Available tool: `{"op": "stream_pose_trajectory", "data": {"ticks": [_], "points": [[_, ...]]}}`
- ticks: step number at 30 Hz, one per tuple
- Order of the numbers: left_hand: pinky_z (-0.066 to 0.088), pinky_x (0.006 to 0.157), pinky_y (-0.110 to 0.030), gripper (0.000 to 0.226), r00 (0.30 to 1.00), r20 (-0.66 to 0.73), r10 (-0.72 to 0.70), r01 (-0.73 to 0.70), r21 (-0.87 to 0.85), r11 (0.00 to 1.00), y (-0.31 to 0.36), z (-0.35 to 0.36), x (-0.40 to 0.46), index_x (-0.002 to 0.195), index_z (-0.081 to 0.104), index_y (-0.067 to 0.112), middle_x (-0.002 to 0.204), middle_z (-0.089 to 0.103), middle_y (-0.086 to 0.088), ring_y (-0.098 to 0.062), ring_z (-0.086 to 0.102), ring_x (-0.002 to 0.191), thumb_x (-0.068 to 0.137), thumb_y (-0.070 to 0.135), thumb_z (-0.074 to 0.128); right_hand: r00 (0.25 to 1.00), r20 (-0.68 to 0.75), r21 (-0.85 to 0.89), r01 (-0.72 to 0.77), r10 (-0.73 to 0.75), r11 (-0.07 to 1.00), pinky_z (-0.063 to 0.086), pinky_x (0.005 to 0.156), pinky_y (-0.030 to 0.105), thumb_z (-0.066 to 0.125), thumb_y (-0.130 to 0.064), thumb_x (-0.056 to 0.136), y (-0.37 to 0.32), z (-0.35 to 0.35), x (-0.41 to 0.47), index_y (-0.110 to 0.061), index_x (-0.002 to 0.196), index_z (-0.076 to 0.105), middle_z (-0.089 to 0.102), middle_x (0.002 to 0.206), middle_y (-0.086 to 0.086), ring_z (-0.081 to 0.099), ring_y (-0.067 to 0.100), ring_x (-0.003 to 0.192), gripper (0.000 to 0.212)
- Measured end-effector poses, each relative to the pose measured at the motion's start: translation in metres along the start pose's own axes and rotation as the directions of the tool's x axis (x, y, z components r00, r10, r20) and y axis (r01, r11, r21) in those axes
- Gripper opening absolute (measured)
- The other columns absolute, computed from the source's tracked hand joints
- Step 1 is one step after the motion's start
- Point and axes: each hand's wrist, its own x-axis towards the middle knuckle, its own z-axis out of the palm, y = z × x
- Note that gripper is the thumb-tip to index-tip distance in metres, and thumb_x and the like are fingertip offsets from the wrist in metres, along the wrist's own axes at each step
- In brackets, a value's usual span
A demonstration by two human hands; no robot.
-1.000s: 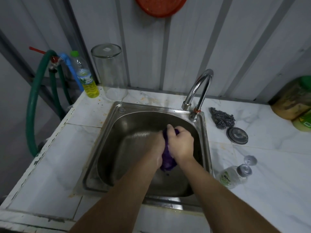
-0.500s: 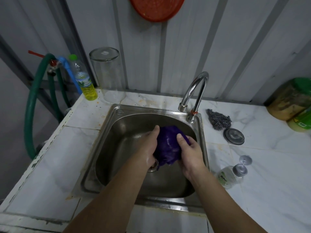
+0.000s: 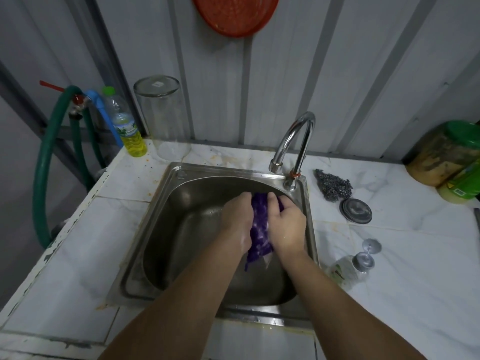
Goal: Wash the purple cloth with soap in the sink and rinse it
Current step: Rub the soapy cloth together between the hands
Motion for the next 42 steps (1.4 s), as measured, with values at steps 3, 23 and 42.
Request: {"op": "stream_pose_trajectory", "data": {"ticks": [3,23,42], "points": [[0.049,0.062,-0.031,0.028,0.996,-0.066,-0.061,0.054,-0.101,0.993,0.005,-0.008,0.006,0.079,0.064,0.005,0.062,0.066,-0.010,-0.025,0.065,0.061,0.094,0.026,0.053,0.919,0.031,0.036,0.392,-0.393,0.919,0.042,0.055,0.026,0.050,-0.041,0.100,-0.002,0.007,-0.030,-0.030,0.069,0.047,0.052,0.063,-0.013,0.053,0.007,0.060,0.033],[0.061,0.081,-0.043,0.027,0.996,0.052,-0.078,0.081,-0.065,0.995,-0.001,0.001,0.002,0.081,0.072,0.007,0.079,0.073,-0.018,-0.034,0.072,0.078,0.092,0.026,0.056,0.985,0.108,0.152,0.115,-0.132,0.982,0.044,0.053,0.019,0.061,-0.041,0.096,-0.001,0.001,0.007,-0.026,0.063,0.058,0.061,0.056,-0.006,0.056,0.003,0.051,0.036],[0.055,0.099,-0.052,0.044,0.982,0.140,-0.126,0.130,-0.020,0.991,-0.004,-0.015,-0.001,0.101,0.079,0.017,0.101,0.080,-0.014,-0.033,0.075,0.098,0.092,0.055,0.059,0.909,0.363,0.207,-0.294,0.206,0.933,0.053,0.066,0.033,0.060,-0.048,0.096,0.007,-0.009,0.016,-0.022,0.079,0.070,0.071,0.067,-0.004,0.069,0.015,0.066,0.033]]}}
